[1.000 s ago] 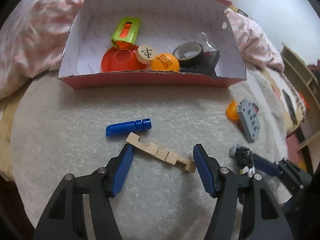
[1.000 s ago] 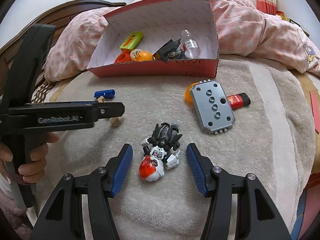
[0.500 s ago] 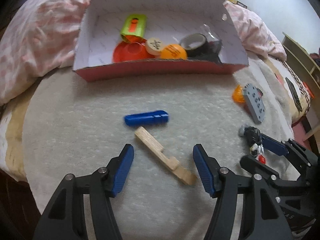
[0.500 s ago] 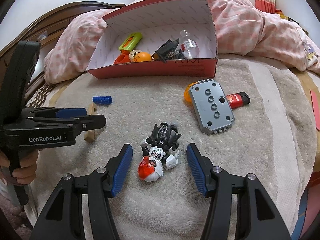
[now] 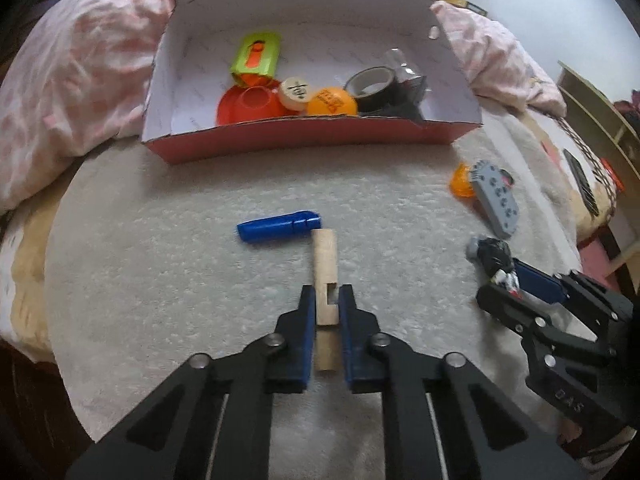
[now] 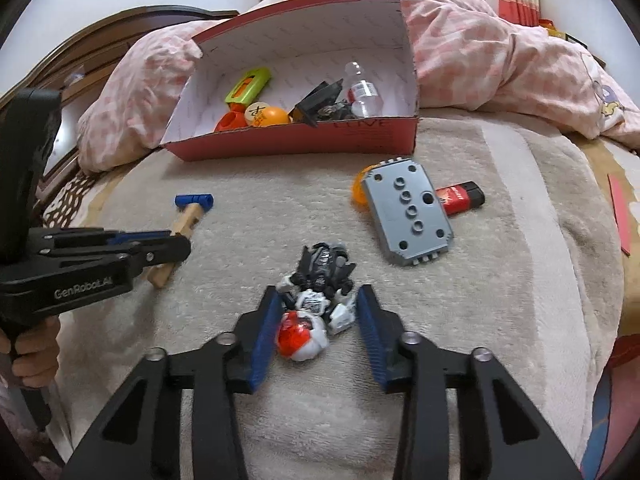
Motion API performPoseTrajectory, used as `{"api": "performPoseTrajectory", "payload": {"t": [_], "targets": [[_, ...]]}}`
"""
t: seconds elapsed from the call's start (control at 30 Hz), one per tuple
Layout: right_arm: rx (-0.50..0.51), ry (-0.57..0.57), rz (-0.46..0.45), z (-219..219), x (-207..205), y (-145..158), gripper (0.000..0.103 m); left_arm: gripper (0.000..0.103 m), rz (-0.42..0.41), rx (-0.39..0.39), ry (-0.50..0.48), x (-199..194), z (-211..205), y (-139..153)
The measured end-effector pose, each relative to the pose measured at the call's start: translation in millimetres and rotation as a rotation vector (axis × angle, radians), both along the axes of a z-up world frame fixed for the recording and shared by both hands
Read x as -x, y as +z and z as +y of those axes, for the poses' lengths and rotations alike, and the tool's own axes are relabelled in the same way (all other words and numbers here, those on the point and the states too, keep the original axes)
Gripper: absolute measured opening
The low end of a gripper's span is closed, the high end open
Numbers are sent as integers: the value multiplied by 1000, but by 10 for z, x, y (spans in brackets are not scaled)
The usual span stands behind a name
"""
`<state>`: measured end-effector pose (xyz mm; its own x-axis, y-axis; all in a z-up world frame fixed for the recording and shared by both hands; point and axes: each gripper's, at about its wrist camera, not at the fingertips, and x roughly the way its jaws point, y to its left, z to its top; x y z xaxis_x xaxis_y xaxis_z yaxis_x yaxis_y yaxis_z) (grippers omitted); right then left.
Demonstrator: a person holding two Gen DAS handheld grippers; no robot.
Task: Organize objects
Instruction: 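Lift the wooden block in the left gripper while the right carries the robot figure over the box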
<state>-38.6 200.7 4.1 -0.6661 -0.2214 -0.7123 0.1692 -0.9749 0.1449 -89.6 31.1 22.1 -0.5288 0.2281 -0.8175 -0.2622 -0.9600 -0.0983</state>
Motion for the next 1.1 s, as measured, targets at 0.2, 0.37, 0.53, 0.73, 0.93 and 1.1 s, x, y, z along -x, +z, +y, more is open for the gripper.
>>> {"api": "performPoseTrajectory", "payload": {"t": [0.2,0.37,0.53,0.73,0.93,1.1], "targets": [[-23,20,26,-54,-52,35,38,10,47,2,-77,-132,123,52],[2,43,32,-74,-68,65,38,10,58,-18,-74,-134,81,94],[22,46,38,-69,-70,93,38,10,81,-41,-71,-155,38,172],[26,56,55,-90,-84,149,38,10,100,-75,-73,-163,-5,246],[30,63,66,-119,-104,209,38,10,105,-90,-59,-184,-57,289],[34,69,80,-147,-141,288,38,10,131,-102,-50,-233,-102,389]]}}
